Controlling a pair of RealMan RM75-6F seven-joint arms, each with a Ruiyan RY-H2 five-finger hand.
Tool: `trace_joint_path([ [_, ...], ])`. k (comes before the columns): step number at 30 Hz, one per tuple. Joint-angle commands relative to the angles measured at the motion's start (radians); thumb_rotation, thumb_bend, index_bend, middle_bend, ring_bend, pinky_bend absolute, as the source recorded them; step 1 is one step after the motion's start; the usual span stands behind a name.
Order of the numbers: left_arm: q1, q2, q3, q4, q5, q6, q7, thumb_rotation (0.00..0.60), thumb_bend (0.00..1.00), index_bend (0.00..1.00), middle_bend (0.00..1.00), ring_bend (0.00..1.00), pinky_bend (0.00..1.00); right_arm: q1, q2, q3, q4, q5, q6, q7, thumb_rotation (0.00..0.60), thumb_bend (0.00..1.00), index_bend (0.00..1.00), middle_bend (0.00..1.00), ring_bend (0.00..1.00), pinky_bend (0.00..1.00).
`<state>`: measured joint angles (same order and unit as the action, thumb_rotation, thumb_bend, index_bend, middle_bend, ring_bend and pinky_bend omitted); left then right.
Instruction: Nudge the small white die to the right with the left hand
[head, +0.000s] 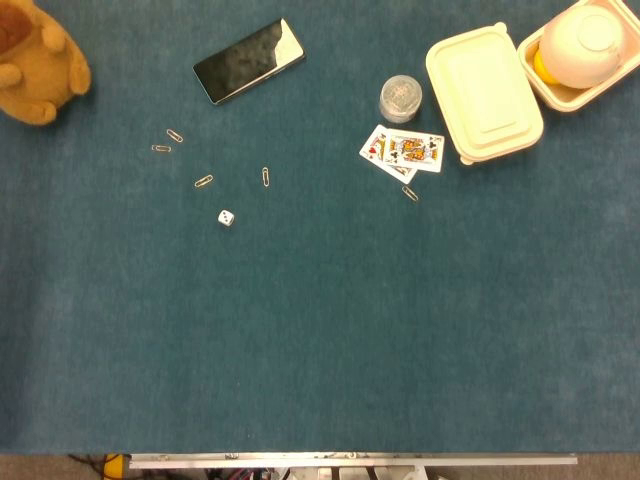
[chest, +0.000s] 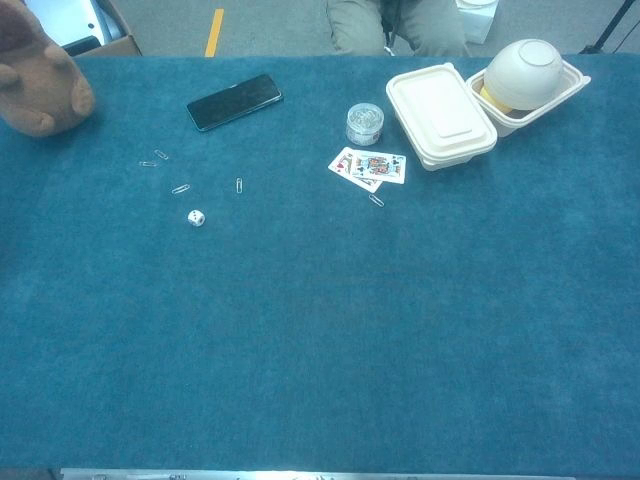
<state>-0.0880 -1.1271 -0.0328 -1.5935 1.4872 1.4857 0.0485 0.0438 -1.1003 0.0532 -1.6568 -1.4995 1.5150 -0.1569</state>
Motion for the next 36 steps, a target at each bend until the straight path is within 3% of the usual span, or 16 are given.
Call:
trace_joint_path([
  [1, 0.003, 0.001, 0.001, -0.002, 0.003, 0.004, 0.002, 0.6, 0.49, 0.11, 0.1, 0.05, 0.0, 0.0, 0.0, 0.0, 0.003, -0.003, 0.001, 0.003, 0.6, 0.01, 0.15, 0.13, 0.02, 0.18],
  [14, -0.009, 0.031, -0.004, -0.012, 0.021, -0.004, -0.037, 0.6, 0.49, 0.13, 0.19, 0.14, 0.0, 0.005, 0.002, 0.006, 0.025, -0.015, 0.002, 0.042, 0.6, 0.01, 0.15, 0.13, 0.02, 0.18],
  [23, -0.082, 0.087, 0.004, -0.019, 0.09, -0.091, -0.1, 0.6, 0.49, 0.21, 0.34, 0.28, 0.04, 0.01, 0.012, 0.009, 0.017, -0.021, -0.001, 0.053, 0.6, 0.01, 0.15, 0.13, 0.02, 0.18],
  [32, -0.212, 0.118, 0.02, -0.024, 0.155, -0.265, -0.114, 0.6, 0.49, 0.22, 0.6, 0.5, 0.42, 0.011, 0.018, 0.012, 0.021, -0.014, -0.004, 0.063, 0.6, 0.01, 0.15, 0.15, 0.02, 0.18],
  [36, -0.273, 0.106, 0.024, -0.016, 0.168, -0.351, -0.109, 0.6, 0.49, 0.23, 0.82, 0.66, 0.62, 0.017, 0.02, 0.012, 0.022, -0.009, -0.018, 0.061, 0.6, 0.01, 0.15, 0.15, 0.02, 0.18],
])
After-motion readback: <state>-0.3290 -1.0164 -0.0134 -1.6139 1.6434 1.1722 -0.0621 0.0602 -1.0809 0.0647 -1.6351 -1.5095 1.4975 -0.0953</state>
